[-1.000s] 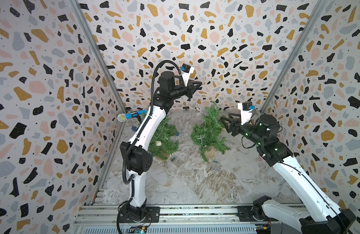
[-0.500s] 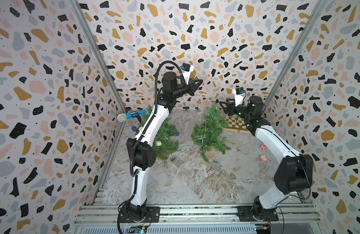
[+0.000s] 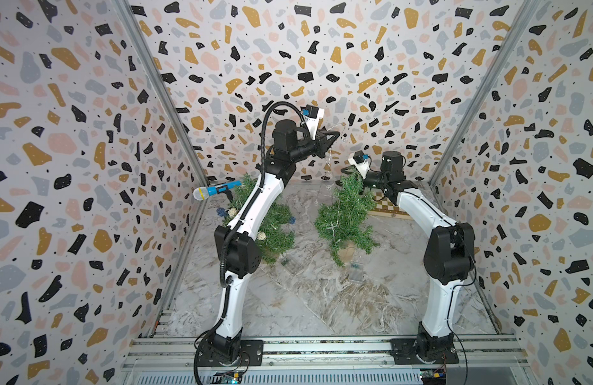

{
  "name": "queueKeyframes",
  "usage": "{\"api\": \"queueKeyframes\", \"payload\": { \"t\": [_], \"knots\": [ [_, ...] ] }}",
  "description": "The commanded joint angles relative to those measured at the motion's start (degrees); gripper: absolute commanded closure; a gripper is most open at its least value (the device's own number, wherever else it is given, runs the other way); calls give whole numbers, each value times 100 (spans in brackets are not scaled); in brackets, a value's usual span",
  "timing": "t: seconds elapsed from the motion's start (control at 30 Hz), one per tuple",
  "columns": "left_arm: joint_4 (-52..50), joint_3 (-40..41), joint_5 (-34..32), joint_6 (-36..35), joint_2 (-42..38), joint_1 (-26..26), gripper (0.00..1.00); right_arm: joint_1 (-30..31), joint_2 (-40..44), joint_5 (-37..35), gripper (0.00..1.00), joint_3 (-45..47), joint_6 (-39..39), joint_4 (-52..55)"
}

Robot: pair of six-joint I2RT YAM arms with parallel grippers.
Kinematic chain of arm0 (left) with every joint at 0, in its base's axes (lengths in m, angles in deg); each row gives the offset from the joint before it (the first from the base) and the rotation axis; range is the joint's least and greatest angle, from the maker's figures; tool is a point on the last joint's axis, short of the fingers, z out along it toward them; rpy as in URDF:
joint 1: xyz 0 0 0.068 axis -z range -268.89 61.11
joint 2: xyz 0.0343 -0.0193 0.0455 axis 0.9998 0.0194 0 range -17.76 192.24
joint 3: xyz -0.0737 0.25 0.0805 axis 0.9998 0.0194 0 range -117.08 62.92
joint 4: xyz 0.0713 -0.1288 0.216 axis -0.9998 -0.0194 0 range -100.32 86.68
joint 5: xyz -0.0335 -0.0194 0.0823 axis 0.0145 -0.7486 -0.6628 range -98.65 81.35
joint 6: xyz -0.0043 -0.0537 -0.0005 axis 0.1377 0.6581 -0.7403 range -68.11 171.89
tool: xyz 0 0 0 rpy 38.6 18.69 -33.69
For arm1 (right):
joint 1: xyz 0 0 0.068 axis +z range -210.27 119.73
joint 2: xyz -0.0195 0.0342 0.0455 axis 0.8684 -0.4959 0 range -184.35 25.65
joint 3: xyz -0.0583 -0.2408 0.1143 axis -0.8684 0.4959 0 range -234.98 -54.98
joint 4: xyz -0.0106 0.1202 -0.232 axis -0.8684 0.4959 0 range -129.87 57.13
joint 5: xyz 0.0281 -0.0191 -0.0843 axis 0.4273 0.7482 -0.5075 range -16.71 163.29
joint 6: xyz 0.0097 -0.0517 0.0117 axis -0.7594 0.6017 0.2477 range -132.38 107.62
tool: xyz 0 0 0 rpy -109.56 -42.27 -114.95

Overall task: Wrap string light around the christmas tree
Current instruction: Wrap the light string around the Christmas tree.

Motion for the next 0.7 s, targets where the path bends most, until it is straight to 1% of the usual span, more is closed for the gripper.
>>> {"api": "queueKeyframes", "payload": {
  "t": [0.0, 0.17, 0.27, 0.33, 0.47, 0.5, 0.57, 0.67],
  "knots": [
    [372, -261, 24, 3, 1, 56, 94, 86, -99, 495, 35, -376, 300, 242],
    [372, -261, 3, -25, -7, 79, 94, 114, -288, 771, 34, -535, 168, 193],
    [372, -253, -5, -32, 15, 89, 94, 147, -384, 817, 35, -627, -67, 29],
    [372, -253, -17, -38, 24, 104, 94, 181, -438, 915, 36, -664, -183, -42],
    [329, -235, -8, -90, 10, 117, 94, 226, -453, 818, 40, -629, -228, -98],
    [319, -234, -13, -101, 14, 118, 94, 235, -450, 692, 43, -608, -299, -188],
    [328, -243, -11, -86, 24, 118, 94, 244, -453, 410, 49, -522, -705, -628],
    [337, -245, 4, -67, 23, 139, 93, 292, -491, 99, 63, -475, -1227, -1261]
  ]
}}
